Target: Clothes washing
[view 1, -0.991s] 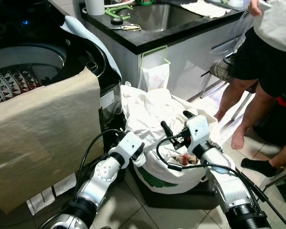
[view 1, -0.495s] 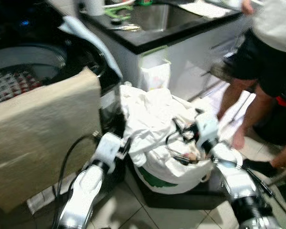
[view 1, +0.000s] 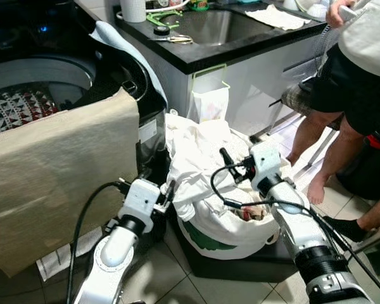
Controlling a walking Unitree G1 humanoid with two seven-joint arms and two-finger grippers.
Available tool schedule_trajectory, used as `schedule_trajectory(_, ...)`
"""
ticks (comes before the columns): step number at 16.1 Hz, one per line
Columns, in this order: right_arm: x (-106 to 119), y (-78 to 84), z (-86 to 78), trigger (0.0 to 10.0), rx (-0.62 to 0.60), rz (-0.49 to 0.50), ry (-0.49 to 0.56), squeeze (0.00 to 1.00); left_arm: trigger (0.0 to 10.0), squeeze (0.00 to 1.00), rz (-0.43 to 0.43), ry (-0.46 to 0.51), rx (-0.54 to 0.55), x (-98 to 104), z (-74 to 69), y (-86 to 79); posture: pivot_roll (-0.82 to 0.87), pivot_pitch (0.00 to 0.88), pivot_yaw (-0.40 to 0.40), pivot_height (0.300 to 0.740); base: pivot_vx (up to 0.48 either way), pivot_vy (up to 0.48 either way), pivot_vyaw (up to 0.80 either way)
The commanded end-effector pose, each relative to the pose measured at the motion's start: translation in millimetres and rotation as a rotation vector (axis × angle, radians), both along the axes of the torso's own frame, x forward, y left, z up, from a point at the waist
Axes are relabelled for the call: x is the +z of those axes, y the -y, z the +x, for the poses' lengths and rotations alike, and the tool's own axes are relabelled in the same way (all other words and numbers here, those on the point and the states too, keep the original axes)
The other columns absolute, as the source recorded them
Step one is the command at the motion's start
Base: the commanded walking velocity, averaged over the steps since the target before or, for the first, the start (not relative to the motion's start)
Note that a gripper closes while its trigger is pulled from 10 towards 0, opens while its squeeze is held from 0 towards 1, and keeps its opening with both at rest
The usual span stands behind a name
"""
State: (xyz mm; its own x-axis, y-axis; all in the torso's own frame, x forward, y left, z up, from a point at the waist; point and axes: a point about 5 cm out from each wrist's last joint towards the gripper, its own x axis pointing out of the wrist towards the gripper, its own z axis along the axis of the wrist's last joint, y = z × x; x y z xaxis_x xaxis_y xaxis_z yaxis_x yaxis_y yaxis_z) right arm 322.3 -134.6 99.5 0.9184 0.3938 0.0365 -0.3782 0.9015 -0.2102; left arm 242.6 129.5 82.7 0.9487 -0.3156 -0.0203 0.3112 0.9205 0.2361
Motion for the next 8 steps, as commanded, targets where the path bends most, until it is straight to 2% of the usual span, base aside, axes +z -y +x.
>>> schedule_trajectory(1, 1, 2.0, 2.4, 10.0, 0.001, -0.012, 0.005, 0.00, 10.0, 0.00, 0.005, -0.002, 0.007, 3, -0.2, 1.1, 0.03, 0.000, -0.042, 0.740, 0.000, 0.000, 0.00)
schedule_trajectory(3, -1, 2.0, 0.0, 10.0, 0.002, -0.011, 0.011, 0.00, 10.0, 0.00, 0.008, -0.012, 0.004, 2, 2.7, 2.9, 0.02, 0.000, -0.034, 0.740, 0.000, 0.000, 0.00)
schedule_trajectory(5, 3, -0.2, -7.6, 10.0, 0.026, -0.026, 0.046, 0.00, 10.0, 0.00, 0.025, -0.028, 0.032, -4, 13.8, -3.2, -0.01, 0.000, -0.017, 0.740, 0.000, 0.000, 0.00)
schedule_trajectory(7, 15, -0.9, -24.2, 10.0, 0.059, -0.034, 0.109, 0.00, 10.0, 0.00, 0.035, -0.106, 0.082, -26, 29.6, -10.3, -0.08, 0.000, -0.012, 0.740, 0.000, 0.000, 0.00)
schedule_trajectory(8, 23, 0.3, -46.6, 10.0, 0.091, -0.048, 0.136, 0.00, 10.0, 0.00, 0.091, -0.207, 0.093, -52, 39.6, -11.1, -0.13, 0.000, -0.012, 0.740, 0.000, 0.000, 0.00)
